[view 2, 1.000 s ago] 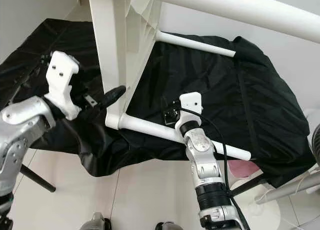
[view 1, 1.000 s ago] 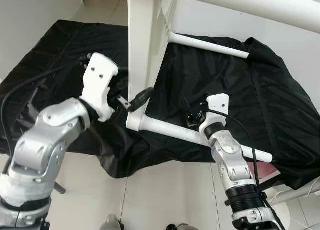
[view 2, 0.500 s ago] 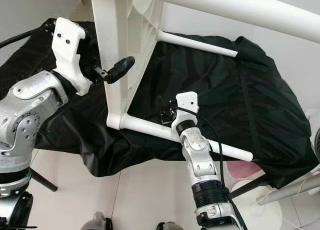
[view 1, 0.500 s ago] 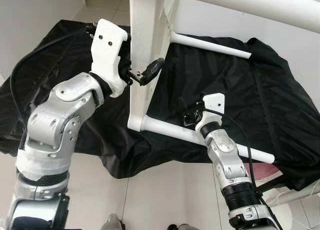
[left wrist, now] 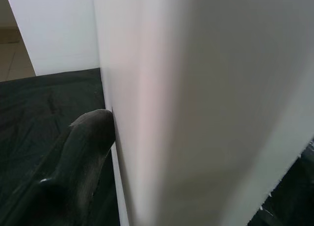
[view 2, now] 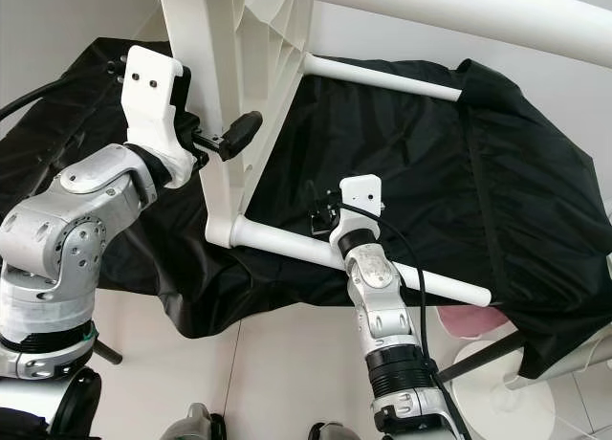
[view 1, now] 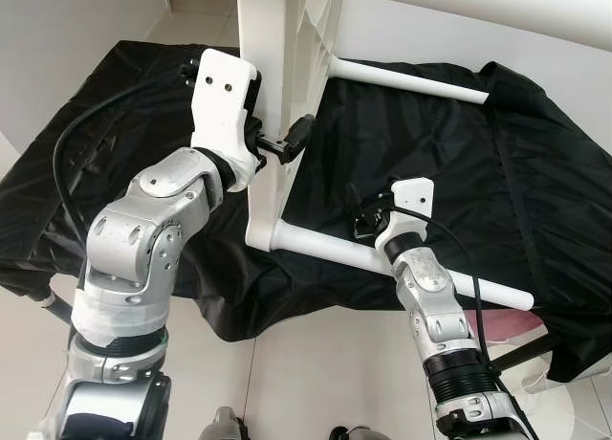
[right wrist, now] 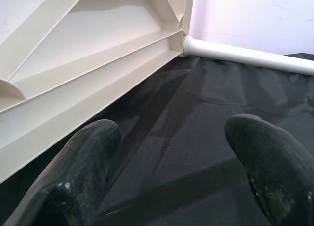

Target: Building children table

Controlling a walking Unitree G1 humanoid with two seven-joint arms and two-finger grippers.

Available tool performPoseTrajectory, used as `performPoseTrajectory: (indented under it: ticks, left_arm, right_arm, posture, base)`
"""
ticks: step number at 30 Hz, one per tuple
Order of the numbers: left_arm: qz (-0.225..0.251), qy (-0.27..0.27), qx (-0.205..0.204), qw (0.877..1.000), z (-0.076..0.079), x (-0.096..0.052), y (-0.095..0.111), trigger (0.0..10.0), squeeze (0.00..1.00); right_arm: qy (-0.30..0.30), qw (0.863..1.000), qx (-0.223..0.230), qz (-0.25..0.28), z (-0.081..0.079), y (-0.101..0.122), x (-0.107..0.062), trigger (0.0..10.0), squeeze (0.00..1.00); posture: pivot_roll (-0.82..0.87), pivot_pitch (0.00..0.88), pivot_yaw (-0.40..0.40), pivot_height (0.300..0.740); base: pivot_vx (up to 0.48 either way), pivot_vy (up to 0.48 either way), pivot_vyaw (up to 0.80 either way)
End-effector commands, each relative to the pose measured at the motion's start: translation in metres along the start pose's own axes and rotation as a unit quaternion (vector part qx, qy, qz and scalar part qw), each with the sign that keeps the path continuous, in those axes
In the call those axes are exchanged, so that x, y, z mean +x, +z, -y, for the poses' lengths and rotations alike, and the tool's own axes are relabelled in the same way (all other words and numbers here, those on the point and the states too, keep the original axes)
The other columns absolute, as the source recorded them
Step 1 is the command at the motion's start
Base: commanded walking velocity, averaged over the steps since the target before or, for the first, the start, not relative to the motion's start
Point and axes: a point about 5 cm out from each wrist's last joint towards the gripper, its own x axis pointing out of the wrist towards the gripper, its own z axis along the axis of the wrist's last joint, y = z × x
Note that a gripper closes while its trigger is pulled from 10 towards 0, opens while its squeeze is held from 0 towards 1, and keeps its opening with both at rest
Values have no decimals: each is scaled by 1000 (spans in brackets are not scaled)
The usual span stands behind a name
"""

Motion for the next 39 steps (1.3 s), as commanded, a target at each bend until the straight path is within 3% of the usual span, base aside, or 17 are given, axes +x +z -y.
performPoseTrajectory:
  ticks: [1,8,13,22,23,27,28,39]
  left_arm:
    - [0,80,5,997,-5,2,3,10000,0]
    - [11,122,3,992,-8,7,5,10000,0]
    - [44,164,25,985,-8,12,10,10000,0]
    - [73,185,32,979,-8,13,9,10000,0]
    - [82,185,56,978,-6,12,10,10000,0]
    - [87,186,69,976,-5,12,10,10000,0]
    - [97,181,77,976,-2,12,9,0,0]
    - [111,171,80,976,-10,1,1,0,0]
  right_arm:
    - [-7,1000,0,-2,1,-3,-2,10000,0]
    - [-8,1000,1,0,1,-2,-1,10000,0]
    - [-12,1000,1,0,1,-3,-1,10000,0]
    - [-14,1000,1,1,2,-2,1,10000,0]
    - [-14,1000,1,1,2,-2,1,10000,0]
    - [-14,1000,2,2,2,-2,1,10000,0]
    - [-14,1000,2,2,2,-2,1,10000,0]
    - [-15,1000,2,1,3,-2,2,10000,0]
  posture:
    - [155,106,19,740]
    - [147,103,19,740]
    - [141,102,19,740]
    - [117,98,-1,740]
    - [117,98,-1,740]
    - [112,99,-4,740]
    - [112,99,-4,740]
    - [109,107,-13,740]
  base:
    - [0,0,0]
    - [0,0,0]
    - [0,0,0]
    - [0,0,0]
    - [0,0,0]
    - [0,0,0]
    - [0,0,0]
    - [0,0,0]
